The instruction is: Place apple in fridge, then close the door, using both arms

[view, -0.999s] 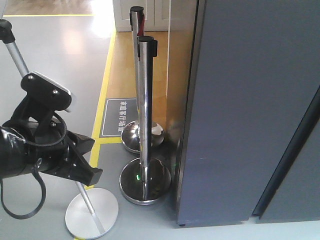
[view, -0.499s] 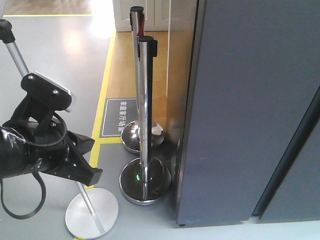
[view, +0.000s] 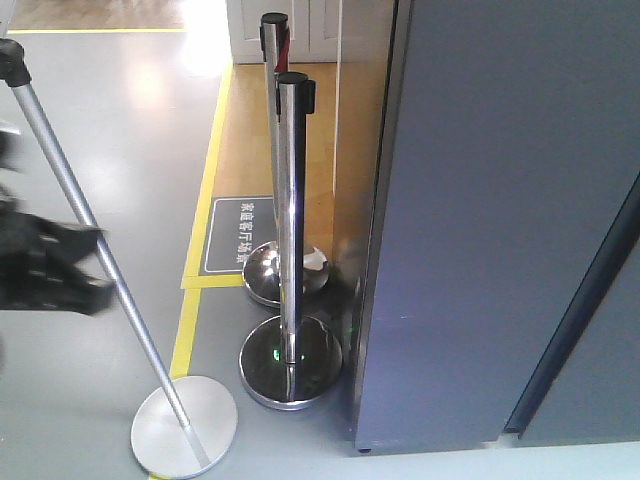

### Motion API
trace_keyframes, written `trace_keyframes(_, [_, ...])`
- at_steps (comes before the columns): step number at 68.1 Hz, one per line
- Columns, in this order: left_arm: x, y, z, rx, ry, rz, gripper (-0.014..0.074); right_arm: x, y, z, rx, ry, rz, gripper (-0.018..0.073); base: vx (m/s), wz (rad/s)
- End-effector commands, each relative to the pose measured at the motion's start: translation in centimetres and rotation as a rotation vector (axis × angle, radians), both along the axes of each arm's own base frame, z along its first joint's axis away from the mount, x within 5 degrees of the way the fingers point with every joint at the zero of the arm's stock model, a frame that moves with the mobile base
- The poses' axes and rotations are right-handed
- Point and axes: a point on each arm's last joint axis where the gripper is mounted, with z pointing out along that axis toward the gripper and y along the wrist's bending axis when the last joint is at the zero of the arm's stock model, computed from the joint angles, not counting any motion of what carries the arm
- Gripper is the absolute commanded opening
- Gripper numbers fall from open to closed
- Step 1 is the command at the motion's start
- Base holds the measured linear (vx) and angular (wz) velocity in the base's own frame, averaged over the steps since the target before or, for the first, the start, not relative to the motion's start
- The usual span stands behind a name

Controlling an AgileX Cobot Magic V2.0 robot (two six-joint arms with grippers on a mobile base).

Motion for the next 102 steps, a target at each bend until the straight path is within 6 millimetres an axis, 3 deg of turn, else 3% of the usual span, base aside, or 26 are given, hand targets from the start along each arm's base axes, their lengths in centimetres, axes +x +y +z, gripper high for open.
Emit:
trace_keyframes(1, [-1.2, 1.8, 1.8, -0.067, -0.127, 0.068, -0.0006, 0.4, 0.0, 1.0, 0.004, -0.062, 0.001, -0.0003, 0.0, 0.0])
trace_keyframes(9, [-3.9, 4.4, 1.0, -0.082, -0.194, 0.163, -0.0006, 0.4, 0.0, 1.0, 0.004, -0.062, 0.001, -0.0003, 0.0, 0.0])
trace_keyframes(20, [-8.0, 6.7, -2.1, -0.103, -0.318, 0.267, -0.0006, 0.4, 0.0, 1.0, 0.004, -0.062, 0.001, -0.0003, 0.0, 0.0])
trace_keyframes(41, [-13.3, 7.8, -9.4, -0.147, -0.522, 0.353, -0.0006, 0.4, 0.0, 1.0, 0.004, -0.062, 0.001, -0.0003, 0.0, 0.0])
trace_keyframes(52, [-14.0, 7.8, -12.0, -0.162, -0.59, 0.344, -0.0006, 0.4, 0.0, 1.0, 0.004, -0.062, 0.001, -0.0003, 0.0, 0.0])
trace_keyframes(63, [-13.6, 7.7, -13.9, -0.163, -0.584, 0.339, -0.0006, 0.3, 0.0, 1.0, 0.004, -0.059, 0.001, -0.0003, 0.0, 0.0])
trace_keyframes(102, [-13.8, 7.6, -12.8, -0.186, -0.696, 0.324, -0.0006, 0.3, 0.0, 0.9, 0.004, -0.057, 0.001, -0.0003, 0.0, 0.0])
